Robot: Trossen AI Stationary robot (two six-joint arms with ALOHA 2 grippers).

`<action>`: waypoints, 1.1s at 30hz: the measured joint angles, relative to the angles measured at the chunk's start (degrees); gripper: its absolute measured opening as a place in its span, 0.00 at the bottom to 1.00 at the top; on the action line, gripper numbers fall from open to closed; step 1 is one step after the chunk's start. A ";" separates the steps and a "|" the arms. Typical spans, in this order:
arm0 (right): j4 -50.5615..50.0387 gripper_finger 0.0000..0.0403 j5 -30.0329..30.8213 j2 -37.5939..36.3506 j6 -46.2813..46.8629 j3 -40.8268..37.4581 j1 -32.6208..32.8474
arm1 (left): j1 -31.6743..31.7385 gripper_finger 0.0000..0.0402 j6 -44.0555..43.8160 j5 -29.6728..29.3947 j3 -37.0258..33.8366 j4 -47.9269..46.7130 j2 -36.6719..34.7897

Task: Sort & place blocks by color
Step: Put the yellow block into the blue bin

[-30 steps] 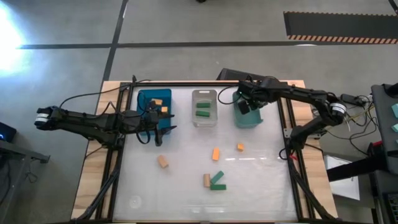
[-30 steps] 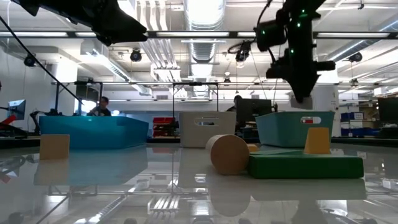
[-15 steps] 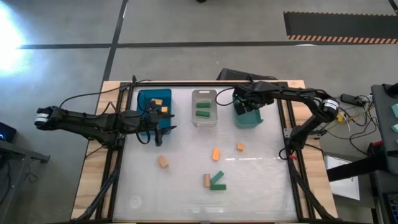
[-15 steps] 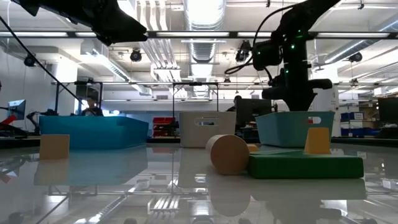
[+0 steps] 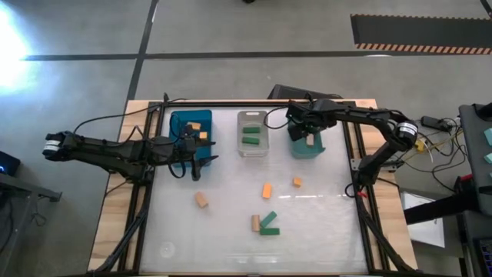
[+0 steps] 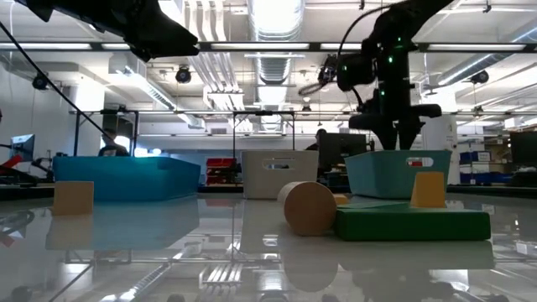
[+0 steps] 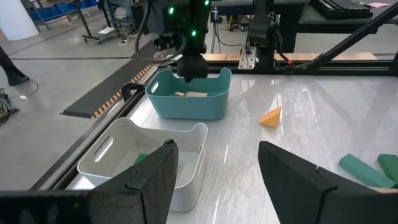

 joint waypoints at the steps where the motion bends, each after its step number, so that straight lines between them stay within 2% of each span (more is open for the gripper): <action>1: 0.00 0.37 -0.61 -0.51 0.00 0.53 0.60 | -0.02 0.52 0.00 0.00 0.00 0.00 0.00; 9: 0.85 0.34 -1.35 -4.97 -0.43 4.95 10.83 | -0.01 0.52 -0.04 0.00 0.00 0.00 0.00; 14: 6.00 0.31 2.04 -7.10 -7.44 4.56 20.65 | 0.00 0.52 -0.13 0.00 0.00 0.04 0.00; 20: 17.59 0.26 3.11 -9.02 -14.17 -0.86 31.59 | -0.07 0.52 -1.72 0.00 -0.01 0.99 1.20; 24: 24.95 0.22 3.25 -11.39 -18.54 -6.50 37.03 | -0.72 0.52 -3.70 0.09 -0.02 5.95 4.59; 28: 29.06 0.18 3.62 -14.97 -21.35 -11.72 39.98 | -1.98 0.52 -7.45 0.27 0.03 11.86 9.54; 33: 33.24 0.15 3.77 -20.88 -25.25 -17.03 40.29 | -3.92 0.52 -15.72 0.33 1.61 16.46 16.67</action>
